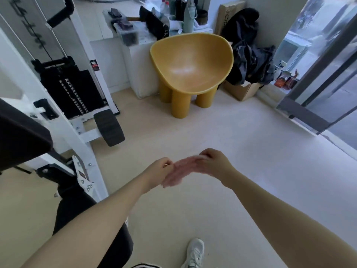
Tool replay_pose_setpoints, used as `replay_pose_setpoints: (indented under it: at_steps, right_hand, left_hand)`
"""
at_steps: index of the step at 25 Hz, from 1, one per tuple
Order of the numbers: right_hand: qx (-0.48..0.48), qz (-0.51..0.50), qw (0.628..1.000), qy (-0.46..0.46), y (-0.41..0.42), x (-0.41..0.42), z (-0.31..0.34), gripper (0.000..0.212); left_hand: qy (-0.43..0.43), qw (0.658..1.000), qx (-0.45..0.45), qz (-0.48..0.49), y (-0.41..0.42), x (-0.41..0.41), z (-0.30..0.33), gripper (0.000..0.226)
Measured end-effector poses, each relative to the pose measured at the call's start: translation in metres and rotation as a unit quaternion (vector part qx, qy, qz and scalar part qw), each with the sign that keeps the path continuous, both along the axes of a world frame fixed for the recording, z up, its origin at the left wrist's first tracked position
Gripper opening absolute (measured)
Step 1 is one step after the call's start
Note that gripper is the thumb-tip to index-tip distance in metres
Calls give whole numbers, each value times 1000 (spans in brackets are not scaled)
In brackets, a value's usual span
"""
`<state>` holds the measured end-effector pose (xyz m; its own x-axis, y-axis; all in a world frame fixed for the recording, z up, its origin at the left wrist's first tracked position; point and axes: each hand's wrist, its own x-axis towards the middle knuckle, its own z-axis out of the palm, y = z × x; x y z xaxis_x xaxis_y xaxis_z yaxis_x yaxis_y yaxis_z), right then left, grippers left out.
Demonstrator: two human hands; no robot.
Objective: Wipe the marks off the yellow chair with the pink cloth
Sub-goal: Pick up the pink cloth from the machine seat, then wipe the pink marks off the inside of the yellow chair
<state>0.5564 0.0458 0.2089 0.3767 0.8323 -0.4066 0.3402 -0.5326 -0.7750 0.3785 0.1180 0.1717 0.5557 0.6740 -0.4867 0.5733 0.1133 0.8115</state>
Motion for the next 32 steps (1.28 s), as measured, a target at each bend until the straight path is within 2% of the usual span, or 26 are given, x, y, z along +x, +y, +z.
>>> replay_pose_setpoints:
  at_steps: [1,3,5,7,8,10,12,13,15,18,20,22,24,26,29,32]
  right_hand:
    - [28,-18,999,-12,5,18,4,4]
    - [50,6,997,-55,17,43,13,7]
    - [61,46,997,-20,29,62,14,14]
    - [96,104,989,30,39,83,8,11]
    - [102,141,985,18,47,96,2,13]
    - [73,210,971,-93,72,126,-13,20]
    - [50,142,978,-143,109,157,-18,26]
    - [56,81,986,-137,129,171,-20,28]
    - [54,21,993,-102,180,202,-22,34]
    - [25,-18,992,120,257,231,-17,37]
    - [33,-27,980,196,308,248,-18,32]
    - [53,-49,976,206,352,266,-18,22]
    - [55,-93,974,198,396,286,-17,18]
    - [49,-102,978,177,439,310,-17,19]
    - [23,-40,991,122,509,349,-30,17]
    - [10,49,992,115,592,386,-49,20]
  left_hand:
    - [-6,1000,-21,23,4,29,8,16]
    - [-67,987,-124,77,13,81,21,21]
    - [-141,951,-241,132,25,117,29,25]
    - [-184,922,-302,161,43,151,27,36]
    - [-187,921,-301,160,54,166,25,40]
    - [-167,934,-265,170,82,195,18,31]
    - [-157,934,-253,194,121,221,9,23]
    - [-168,930,-259,198,142,232,6,22]
    - [-198,921,-274,194,197,261,4,23]
    - [-189,930,-283,138,284,297,16,25]
    - [-170,947,-258,88,336,316,21,27]
    - [-135,967,-202,79,379,334,24,22]
    - [-94,980,-139,110,418,353,25,12]
    - [-82,982,-109,135,457,373,18,16]
    - [-100,976,-142,133,514,401,1,23]
    - [-84,978,-108,158,575,430,-30,22]
